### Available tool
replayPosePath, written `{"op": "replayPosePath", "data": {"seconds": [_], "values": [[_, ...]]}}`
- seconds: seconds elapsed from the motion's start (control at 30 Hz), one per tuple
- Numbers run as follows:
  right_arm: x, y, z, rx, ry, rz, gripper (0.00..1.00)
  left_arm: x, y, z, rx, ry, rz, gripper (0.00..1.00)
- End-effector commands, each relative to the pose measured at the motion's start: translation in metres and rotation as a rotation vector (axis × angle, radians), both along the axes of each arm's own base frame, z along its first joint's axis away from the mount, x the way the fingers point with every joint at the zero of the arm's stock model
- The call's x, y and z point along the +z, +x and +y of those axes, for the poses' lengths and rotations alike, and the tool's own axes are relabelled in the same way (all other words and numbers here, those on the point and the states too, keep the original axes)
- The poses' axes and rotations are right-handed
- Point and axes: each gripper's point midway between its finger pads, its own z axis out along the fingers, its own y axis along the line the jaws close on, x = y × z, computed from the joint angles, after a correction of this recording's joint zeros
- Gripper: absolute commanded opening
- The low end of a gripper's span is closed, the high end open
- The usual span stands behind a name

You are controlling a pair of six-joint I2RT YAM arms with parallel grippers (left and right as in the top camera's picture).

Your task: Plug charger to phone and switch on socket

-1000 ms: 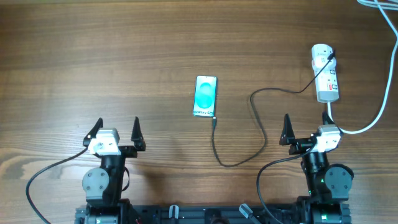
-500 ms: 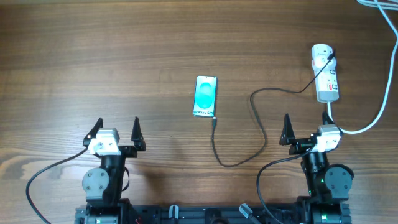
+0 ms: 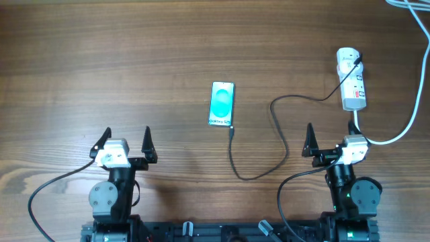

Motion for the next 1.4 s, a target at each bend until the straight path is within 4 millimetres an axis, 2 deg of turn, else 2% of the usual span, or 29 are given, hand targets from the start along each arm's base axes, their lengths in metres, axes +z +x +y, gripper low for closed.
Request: {"op": "replayPosePath", "data": {"seconds": [0.0, 0.73, 0.8, 0.9, 0.97, 1.07, 1.13, 1.23, 1.37], "values": [[0.002, 0.0, -0.002, -0.013, -0.014, -0.013, 1.0, -0.001, 0.0, 0.001, 0.004, 0.019, 0.0, 1.0], [0.002, 0.0, -0.002, -0.013, -0.014, -0.013, 1.0, -0.001, 0.0, 0.003, 0.019, 0.02, -0.004, 1.0], [0.002, 0.0, -0.002, -0.013, -0.014, -0.013, 1.0, -0.001, 0.0, -0.007, -0.039, -0.035, -0.003, 1.0], [0.002, 0.0, -0.002, -0.013, -0.014, -0.013, 1.0, 0.002, -0.002, -0.023, -0.117, -0.24, 0.004, 1.0], [0.002, 0.0, -0.002, -0.013, -0.014, -0.012, 1.0, 0.014, -0.007, -0.049, -0.269, -0.393, -0.003, 1.0], [0.002, 0.0, -0.002, -0.013, -0.014, -0.012, 1.0, 0.038, -0.02, -0.079, -0.473, -0.395, -0.063, 1.0], [0.002, 0.0, -0.002, -0.013, -0.015, -0.012, 1.0, 0.057, -0.029, -0.09, -0.56, -0.367, -0.132, 1.0], [0.002, 0.0, -0.002, -0.013, -0.014, -0.013, 1.0, 0.085, -0.039, -0.094, -0.615, -0.366, -0.242, 1.0], [0.002, 0.0, -0.002, -0.013, -0.014, -0.012, 1.0, 0.13, -0.047, -0.083, -0.563, -0.345, -0.371, 1.0]]}}
